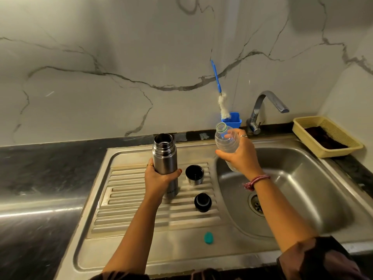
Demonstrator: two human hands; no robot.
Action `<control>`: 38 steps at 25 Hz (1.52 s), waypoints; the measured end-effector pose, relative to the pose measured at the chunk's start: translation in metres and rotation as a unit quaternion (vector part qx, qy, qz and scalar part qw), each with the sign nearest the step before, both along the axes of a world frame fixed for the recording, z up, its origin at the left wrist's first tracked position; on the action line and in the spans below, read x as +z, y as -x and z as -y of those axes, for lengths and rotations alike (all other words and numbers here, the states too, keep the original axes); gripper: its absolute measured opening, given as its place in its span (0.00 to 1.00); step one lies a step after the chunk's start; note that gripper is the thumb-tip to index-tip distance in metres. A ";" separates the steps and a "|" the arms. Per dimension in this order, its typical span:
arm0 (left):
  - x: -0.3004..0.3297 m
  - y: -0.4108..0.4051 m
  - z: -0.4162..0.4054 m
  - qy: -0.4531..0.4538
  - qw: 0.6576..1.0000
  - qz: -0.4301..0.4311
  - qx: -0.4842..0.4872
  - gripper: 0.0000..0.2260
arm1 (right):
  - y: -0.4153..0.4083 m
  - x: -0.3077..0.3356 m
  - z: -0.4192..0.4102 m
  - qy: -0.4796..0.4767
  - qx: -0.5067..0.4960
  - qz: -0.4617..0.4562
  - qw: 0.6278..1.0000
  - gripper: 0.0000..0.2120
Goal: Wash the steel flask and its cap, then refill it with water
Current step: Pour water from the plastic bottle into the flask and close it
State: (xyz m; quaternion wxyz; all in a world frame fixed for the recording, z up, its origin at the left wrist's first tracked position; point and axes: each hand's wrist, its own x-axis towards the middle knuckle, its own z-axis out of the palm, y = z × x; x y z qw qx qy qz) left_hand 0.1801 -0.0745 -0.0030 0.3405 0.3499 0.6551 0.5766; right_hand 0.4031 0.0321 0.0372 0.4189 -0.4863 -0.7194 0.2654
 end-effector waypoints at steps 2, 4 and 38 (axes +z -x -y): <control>-0.006 0.002 -0.002 0.004 1.000 0.003 0.004 0.30 | -0.001 -0.002 0.000 0.009 0.014 -0.005 1.000 0.33; -0.010 0.004 -0.003 0.007 1.000 0.007 0.007 0.31 | -0.002 -0.005 0.000 0.012 0.019 -0.003 1.000 0.33; -0.072 -0.090 0.108 0.148 0.984 -0.089 -0.050 0.21 | -0.056 -0.043 0.084 0.068 -0.011 0.005 0.998 0.33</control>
